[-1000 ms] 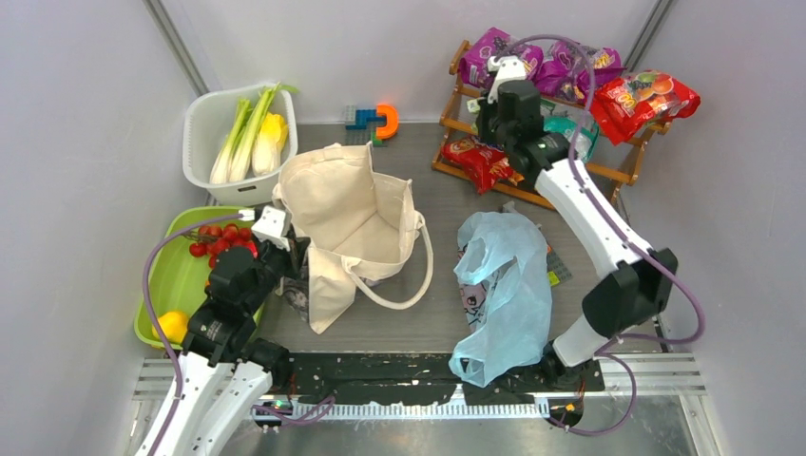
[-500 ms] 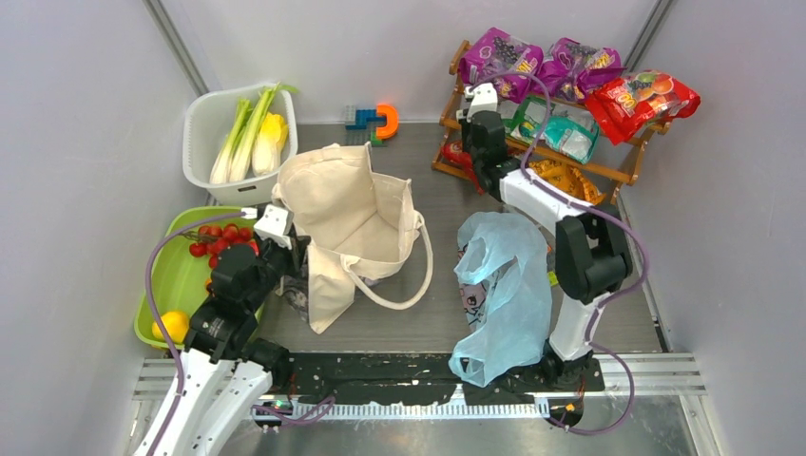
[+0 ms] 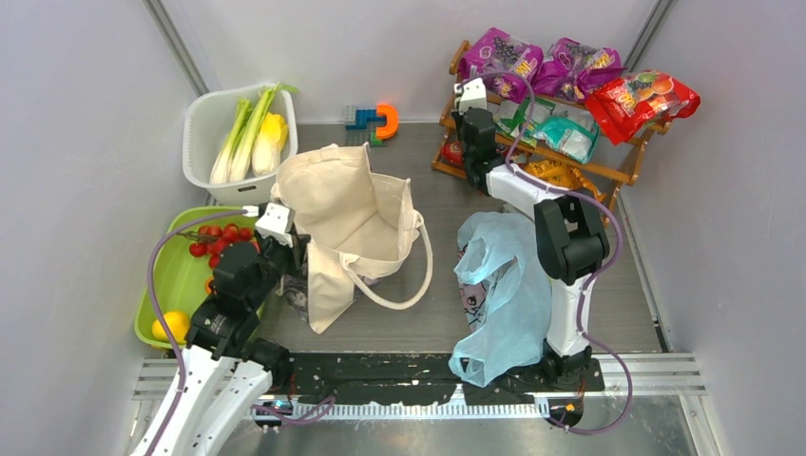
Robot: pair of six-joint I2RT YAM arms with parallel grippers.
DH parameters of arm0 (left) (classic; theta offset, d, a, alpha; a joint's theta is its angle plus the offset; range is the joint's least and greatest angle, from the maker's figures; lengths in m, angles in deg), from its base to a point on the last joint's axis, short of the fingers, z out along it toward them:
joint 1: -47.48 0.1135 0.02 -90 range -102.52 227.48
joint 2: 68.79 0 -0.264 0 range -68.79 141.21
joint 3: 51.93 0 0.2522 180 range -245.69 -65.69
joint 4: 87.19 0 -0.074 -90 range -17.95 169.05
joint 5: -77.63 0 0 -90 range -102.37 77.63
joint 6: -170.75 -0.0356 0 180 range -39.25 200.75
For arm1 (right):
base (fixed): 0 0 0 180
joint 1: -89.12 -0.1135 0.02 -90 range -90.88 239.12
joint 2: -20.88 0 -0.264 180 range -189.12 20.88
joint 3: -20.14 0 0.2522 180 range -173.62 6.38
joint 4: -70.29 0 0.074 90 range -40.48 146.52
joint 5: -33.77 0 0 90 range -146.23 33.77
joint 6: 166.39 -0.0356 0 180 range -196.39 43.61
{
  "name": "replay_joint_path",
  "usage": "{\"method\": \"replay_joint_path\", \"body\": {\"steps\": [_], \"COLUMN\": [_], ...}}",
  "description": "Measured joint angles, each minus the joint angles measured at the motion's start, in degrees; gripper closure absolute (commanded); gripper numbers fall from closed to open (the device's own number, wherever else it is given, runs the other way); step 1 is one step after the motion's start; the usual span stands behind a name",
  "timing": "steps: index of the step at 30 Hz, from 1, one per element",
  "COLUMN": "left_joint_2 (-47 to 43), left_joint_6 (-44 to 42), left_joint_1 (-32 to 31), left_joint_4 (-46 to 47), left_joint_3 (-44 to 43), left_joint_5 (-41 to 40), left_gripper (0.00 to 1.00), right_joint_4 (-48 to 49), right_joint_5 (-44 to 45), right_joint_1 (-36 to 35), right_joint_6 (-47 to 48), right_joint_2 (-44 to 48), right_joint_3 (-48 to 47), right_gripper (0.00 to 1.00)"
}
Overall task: Untie the knot of the grocery bags and take out the mixed food
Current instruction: Place the fake candies on the shelf.
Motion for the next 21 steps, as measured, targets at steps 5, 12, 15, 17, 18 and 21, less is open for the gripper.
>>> {"method": "replay_joint_path", "body": {"steps": [5, 12, 15, 17, 18, 21], "left_joint_2": [0.6, 1.1, 1.4, 1.5, 1.5, 1.5], "left_joint_6": [-0.1, -0.2, -0.3, -0.4, -0.4, -0.7], "left_joint_1": [0.0, 0.0, 0.0, 0.0, 0.0, 0.0], "left_joint_4": [0.3, 0.5, 0.7, 0.8, 0.8, 0.8], "left_joint_3": [0.0, 0.0, 0.0, 0.0, 0.0, 0.0], "left_joint_5": [0.0, -0.2, -0.2, -0.2, -0.2, -0.2], "left_gripper": [1.0, 1.0, 1.0, 1.0, 1.0, 1.0], "right_joint_4": [2.1, 2.4, 2.3, 2.4, 2.6, 4.1], "right_joint_5": [1.1, 2.1, 2.5, 2.6, 2.6, 2.5], "right_joint_1": [0.4, 0.8, 0.8, 0.7, 0.7, 0.7], "right_joint_6": [1.2, 3.3, 4.1, 4.4, 4.5, 4.6], "right_joint_2": [-2.0, -5.9, -6.4, -6.5, -6.5, -6.4], "right_joint_3": [-3.5, -7.7, -7.7, -7.7, -7.7, -6.8], "right_gripper": [0.85, 0.22, 0.12, 0.09, 0.09, 0.02]}}
